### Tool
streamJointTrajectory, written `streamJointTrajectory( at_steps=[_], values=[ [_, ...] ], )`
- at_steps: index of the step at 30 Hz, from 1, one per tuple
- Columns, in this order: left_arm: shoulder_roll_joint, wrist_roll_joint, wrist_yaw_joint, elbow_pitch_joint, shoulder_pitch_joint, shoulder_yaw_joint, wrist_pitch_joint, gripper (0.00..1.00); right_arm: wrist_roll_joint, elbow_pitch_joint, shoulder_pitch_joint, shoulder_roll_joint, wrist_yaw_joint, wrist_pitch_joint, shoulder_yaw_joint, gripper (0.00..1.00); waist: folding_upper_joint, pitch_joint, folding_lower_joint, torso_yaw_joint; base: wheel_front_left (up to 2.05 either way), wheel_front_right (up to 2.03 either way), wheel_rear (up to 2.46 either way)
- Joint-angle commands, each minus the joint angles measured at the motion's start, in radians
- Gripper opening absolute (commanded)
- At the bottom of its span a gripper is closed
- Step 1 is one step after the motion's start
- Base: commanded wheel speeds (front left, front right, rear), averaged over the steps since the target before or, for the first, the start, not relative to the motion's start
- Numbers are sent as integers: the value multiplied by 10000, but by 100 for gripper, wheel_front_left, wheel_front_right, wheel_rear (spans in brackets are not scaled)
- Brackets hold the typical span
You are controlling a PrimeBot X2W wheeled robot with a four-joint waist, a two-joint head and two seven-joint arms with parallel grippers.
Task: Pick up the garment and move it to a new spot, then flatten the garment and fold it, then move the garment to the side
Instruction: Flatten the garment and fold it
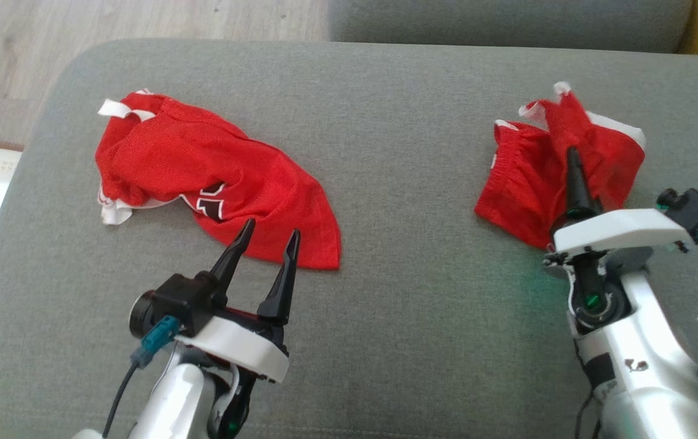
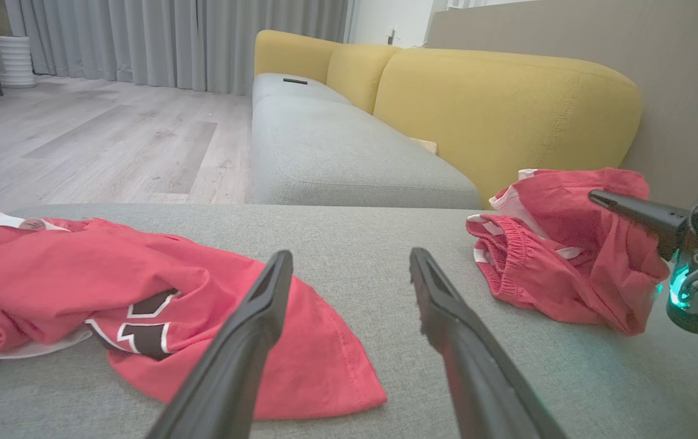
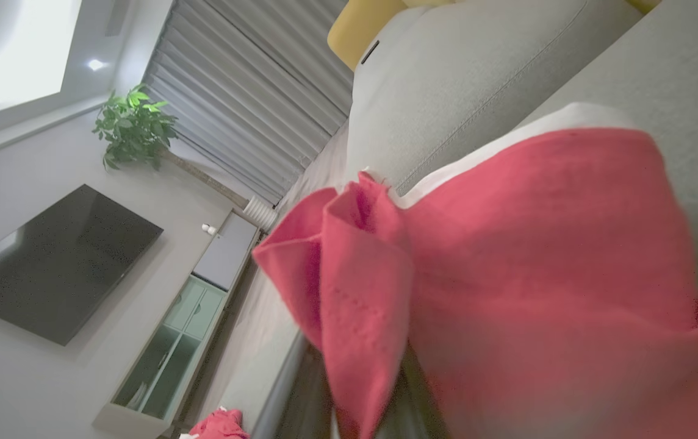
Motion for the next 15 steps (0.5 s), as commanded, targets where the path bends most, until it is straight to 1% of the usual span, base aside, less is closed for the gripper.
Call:
streamJointTrajectory(
  at_steps=[1, 5, 10, 11, 15],
  values=[
    [72, 6, 4, -335, -270, 348, -53, 100, 9, -235, -225, 52, -7, -119, 319, 0, -1, 19, 0, 58, 0, 0, 0],
    [72, -25, 30, -375, -245, 382, -53, 100, -65, 118, -346, 52, -7, -210, 772, 0, -1, 78, 0, 131, 0, 0, 0],
    [72, -31, 35, -379, -247, 418, -53, 100, -66, 639, -605, 52, -7, -289, 1589, 0, -1, 155, 0, 128, 0, 0, 0],
    [72, -47, 39, -363, -268, 403, -53, 100, -309, 958, -714, 52, -7, -439, 1961, 100, -1, 151, 0, 123, 0, 0, 0],
    [72, -89, 61, -343, -343, 364, -53, 100, -274, 1312, -827, 52, -7, -584, 2833, 100, -1, 101, 0, 135, 0, 0, 0]
  ],
)
